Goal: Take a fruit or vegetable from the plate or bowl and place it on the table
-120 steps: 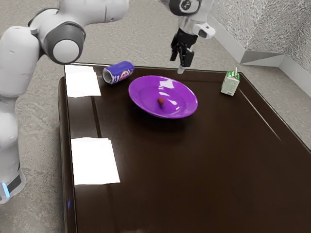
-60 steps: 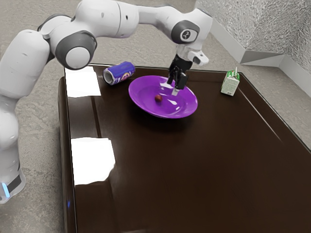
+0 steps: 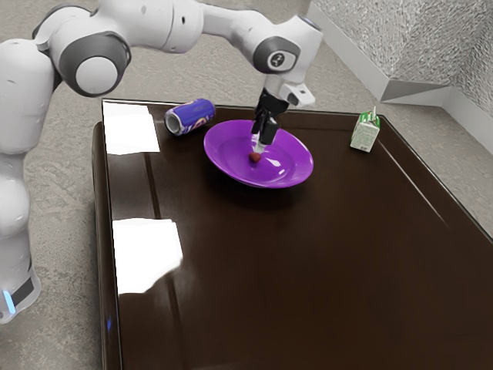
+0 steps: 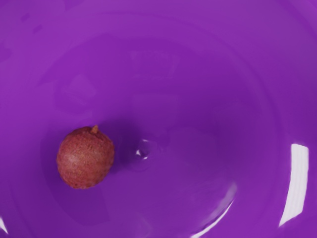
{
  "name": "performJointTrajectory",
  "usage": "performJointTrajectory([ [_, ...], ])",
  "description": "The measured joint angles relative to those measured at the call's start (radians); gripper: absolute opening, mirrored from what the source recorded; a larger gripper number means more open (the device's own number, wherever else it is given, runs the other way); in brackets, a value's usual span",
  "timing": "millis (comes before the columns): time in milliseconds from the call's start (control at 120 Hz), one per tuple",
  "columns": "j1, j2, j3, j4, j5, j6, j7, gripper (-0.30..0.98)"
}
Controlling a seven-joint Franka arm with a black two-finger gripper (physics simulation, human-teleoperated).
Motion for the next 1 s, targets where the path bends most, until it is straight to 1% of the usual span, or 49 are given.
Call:
performJointTrajectory([
  [350,0.003,-0.002,-0.001,-0.111,0.007,0.097,0.026,0.69],
  [1000,0.005,0.003,0.021,-0.13,0.021,0.176,0.048,0.69],
])
